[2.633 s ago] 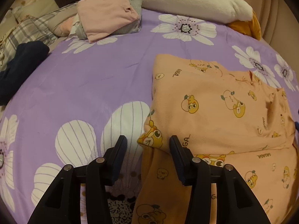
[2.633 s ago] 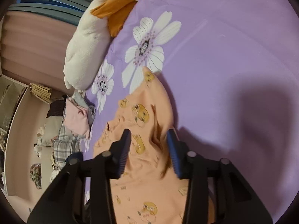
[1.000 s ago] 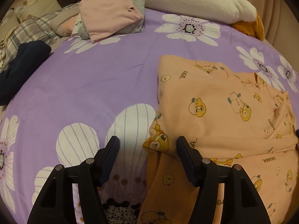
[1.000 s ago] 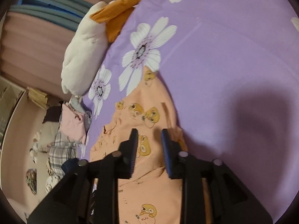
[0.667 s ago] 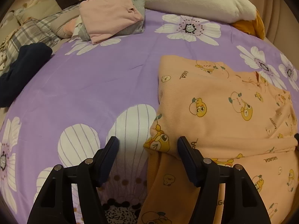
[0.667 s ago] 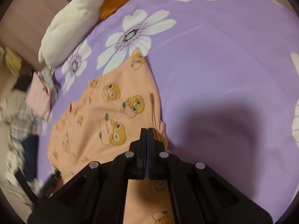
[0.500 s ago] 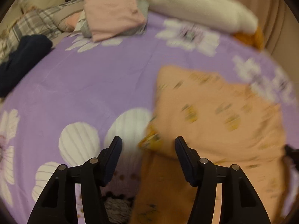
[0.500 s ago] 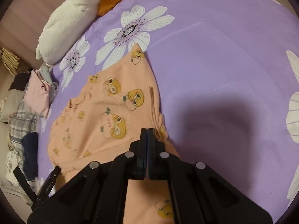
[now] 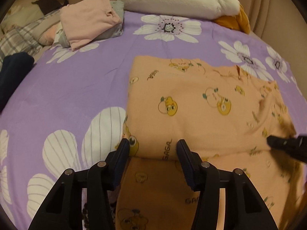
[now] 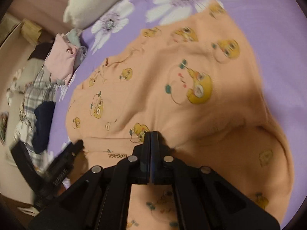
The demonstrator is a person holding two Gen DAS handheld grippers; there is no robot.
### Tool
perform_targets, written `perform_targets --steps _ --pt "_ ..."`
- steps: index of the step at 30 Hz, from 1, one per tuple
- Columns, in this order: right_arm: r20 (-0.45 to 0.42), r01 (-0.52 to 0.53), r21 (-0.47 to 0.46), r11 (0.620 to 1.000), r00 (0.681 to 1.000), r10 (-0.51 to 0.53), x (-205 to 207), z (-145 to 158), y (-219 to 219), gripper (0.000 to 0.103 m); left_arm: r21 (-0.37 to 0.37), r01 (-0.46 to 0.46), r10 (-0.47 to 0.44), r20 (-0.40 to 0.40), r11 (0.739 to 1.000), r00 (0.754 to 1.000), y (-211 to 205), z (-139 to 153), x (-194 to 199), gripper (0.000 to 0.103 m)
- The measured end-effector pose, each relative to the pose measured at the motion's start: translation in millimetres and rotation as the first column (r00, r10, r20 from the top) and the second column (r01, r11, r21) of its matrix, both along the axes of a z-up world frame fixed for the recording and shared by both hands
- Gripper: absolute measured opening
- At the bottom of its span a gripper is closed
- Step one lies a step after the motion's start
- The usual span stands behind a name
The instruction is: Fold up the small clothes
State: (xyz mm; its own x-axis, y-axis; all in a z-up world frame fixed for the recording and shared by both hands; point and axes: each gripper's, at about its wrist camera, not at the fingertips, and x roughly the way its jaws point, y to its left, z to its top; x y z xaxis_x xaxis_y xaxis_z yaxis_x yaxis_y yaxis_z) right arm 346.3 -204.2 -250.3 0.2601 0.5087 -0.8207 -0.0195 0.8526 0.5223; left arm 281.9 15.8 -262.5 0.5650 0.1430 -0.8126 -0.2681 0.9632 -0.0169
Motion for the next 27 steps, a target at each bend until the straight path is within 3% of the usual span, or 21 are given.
perform_targets --steps 3,4,5,9,12,13,14,18,21,22,25,27 --pt "-0.055 0.028 0.047 0.998 0.998 -0.025 5 1 -11 0.0 0.029 -0.011 0.011 -0.011 1.0 1.0 -4 2 2 0.054" --pt "-0.036 0.035 0.049 0.998 0.999 -0.033 4 7 -13 0.008 0.039 -0.009 0.01 -0.011 0.999 1.0 -6 1 3 0.054" --pt "-0.001 0.043 0.038 0.998 0.999 -0.043 5 15 -14 0.01 0.044 -0.005 0.006 -0.013 0.999 1.0 -4 2 4 0.054" --pt "0.154 0.116 -0.041 0.992 0.982 -0.109 25 39 -28 0.008 -0.023 -0.014 0.014 -0.005 1.0 1.0 8 2 7 0.054" --pt "0.067 0.217 -0.133 0.967 0.976 -0.209 37 13 -52 0.0 -0.041 -0.012 0.012 0.001 0.999 1.0 12 3 4 0.054" --pt "0.057 0.213 -0.085 0.973 0.976 -0.209 37 7 -59 0.0 -0.031 -0.01 0.01 -0.003 0.999 1.0 11 3 4 0.054" --pt "0.064 0.205 -0.06 0.977 0.977 -0.201 34 7 -64 0.0 -0.021 -0.012 0.012 -0.009 1.0 1.0 9 3 4 0.054" --pt "0.108 0.176 -0.142 0.974 0.981 -0.162 20 17 -62 0.0 -0.013 -0.036 0.036 -0.016 0.999 0.999 8 4 -1 0.054" --pt "0.072 0.247 -0.043 0.968 0.967 -0.243 2 18 -78 0.005 -0.086 -0.063 0.06 -0.038 0.994 0.997 17 11 -17 0.054" --pt "0.061 0.249 0.002 0.968 0.967 -0.249 -5 21 -83 0.01 -0.109 -0.066 0.062 -0.04 0.992 0.997 20 15 -23 0.054" --pt "0.076 0.222 0.068 0.973 0.971 -0.227 -28 42 -82 0.011 -0.2 -0.088 0.091 0.009 0.976 0.996 38 33 -52 0.056" --pt "0.113 0.181 0.072 0.981 0.976 -0.188 -51 63 -87 0.016 -0.291 -0.099 0.114 0.036 0.952 0.993 55 39 -75 0.069"
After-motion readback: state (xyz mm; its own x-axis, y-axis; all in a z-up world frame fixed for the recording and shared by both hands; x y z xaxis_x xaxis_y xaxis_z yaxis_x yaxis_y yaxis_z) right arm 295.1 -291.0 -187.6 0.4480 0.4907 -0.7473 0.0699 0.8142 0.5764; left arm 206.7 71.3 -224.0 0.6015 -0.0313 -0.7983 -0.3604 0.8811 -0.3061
